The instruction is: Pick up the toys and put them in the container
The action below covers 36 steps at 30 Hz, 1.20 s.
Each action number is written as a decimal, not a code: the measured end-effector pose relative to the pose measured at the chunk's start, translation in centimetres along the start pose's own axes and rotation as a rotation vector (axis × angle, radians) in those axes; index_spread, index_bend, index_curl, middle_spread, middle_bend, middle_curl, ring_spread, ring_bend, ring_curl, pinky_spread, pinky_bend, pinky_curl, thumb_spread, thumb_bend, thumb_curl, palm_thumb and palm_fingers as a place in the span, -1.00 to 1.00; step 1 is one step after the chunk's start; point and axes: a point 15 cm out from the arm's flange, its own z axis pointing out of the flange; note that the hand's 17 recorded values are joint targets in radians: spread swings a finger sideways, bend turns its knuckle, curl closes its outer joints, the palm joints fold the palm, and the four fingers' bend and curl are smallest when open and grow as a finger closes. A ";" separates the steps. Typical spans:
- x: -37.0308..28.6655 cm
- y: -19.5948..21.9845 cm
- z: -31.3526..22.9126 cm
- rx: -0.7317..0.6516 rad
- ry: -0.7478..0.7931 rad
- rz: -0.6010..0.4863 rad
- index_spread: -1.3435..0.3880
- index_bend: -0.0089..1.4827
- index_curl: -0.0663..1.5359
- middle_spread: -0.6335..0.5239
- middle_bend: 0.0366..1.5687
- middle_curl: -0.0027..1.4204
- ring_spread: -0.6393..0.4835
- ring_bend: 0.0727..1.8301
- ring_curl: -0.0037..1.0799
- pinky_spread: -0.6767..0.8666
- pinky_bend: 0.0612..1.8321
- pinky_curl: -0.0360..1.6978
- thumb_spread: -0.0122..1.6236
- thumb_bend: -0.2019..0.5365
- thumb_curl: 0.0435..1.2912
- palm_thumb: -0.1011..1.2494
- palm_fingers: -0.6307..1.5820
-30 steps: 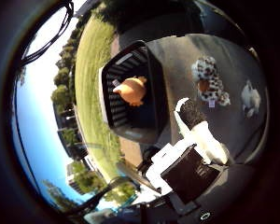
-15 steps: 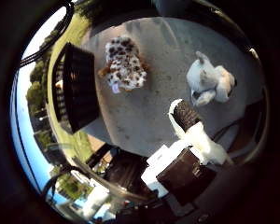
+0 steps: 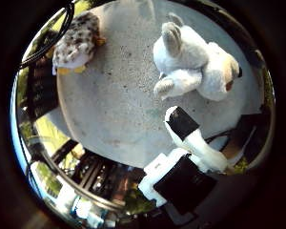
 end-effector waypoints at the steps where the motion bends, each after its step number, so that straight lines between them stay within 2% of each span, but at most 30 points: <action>1: -0.1 -0.1 0.2 0.005 -0.001 0.001 0.50 -0.78 -0.64 0.25 -0.81 -0.50 0.68 -0.52 -0.41 0.55 -0.30 -0.59 0.36 -0.55 -0.47 -0.02 -0.26; 8: -1.2 -1.0 2.0 0.036 -0.010 0.001 0.56 -0.76 -0.63 0.26 -0.81 -0.51 0.72 -0.46 -0.41 0.58 -0.25 -0.60 0.36 -0.53 -0.49 -0.03 -0.17; 9: -1.5 -1.1 2.2 0.036 -0.013 -0.001 0.57 -0.73 -0.62 0.25 -0.78 -0.51 0.73 -0.42 -0.40 0.59 -0.25 -0.61 0.35 -0.53 -0.49 -0.02 -0.09; 12: -2.2 -1.2 2.8 0.032 -0.020 -0.009 0.57 -0.74 -0.61 0.22 -0.77 -0.50 0.74 -0.37 -0.39 0.61 -0.25 -0.63 0.35 -0.48 -0.47 0.05 0.00; 16: -3.3 -1.4 3.3 0.026 -0.027 -0.023 0.55 -0.74 -0.60 0.17 -0.75 -0.49 0.74 -0.29 -0.37 0.61 -0.23 -0.65 0.34 -0.51 -0.43 0.12 0.13; 19: -3.8 -1.6 3.6 0.023 -0.030 -0.032 0.47 -0.62 -0.57 0.14 -0.93 -0.58 0.70 -0.14 -0.33 0.60 -0.04 -0.61 0.33 -0.52 -0.41 0.13 0.32; 20: -3.9 -1.5 3.7 0.020 -0.031 -0.033 0.43 -0.67 -0.60 0.06 -0.62 -0.50 0.67 -0.19 -0.37 0.58 -0.04 -0.63 0.33 -0.53 -0.40 0.14 0.50; 22: -4.0 -1.4 3.9 0.014 -0.034 -0.037 0.33 -0.56 -0.55 0.01 -0.47 -0.44 0.60 -0.16 -0.32 0.57 -0.05 -0.62 0.33 -0.53 -0.40 0.13 0.69; 24: -4.1 -1.2 4.0 0.008 -0.036 -0.044 0.22 -0.34 -0.47 0.00 -0.20 -0.33 0.50 -0.10 -0.25 0.52 -0.04 -0.59 0.32 -0.53 -0.38 0.14 0.89; 26: -4.1 -1.1 4.0 0.004 -0.037 -0.054 0.18 -0.28 -0.43 -0.02 -0.07 -0.26 0.44 0.03 -0.18 0.49 0.05 -0.55 0.32 -0.53 -0.37 0.15 0.89; 29: -3.8 -0.4 4.0 -0.019 -0.041 -0.067 0.09 -0.19 -0.35 -0.07 0.18 -0.12 0.31 0.26 -0.03 0.40 0.26 -0.46 0.31 -0.47 -0.33 0.25 0.74; 32: -3.3 1.3 3.9 -0.066 -0.057 -0.070 0.01 -0.07 -0.26 -0.11 0.36 -0.01 0.18 0.37 0.09 0.32 0.45 -0.37 0.30 -0.42 -0.27 0.41 0.62; 36: -2.7 3.1 3.4 -0.109 -0.092 -0.042 -0.04 0.03 -0.14 -0.14 0.49 0.09 0.09 0.46 0.19 0.24 0.57 -0.29 0.30 -0.35 -0.17 0.57 0.54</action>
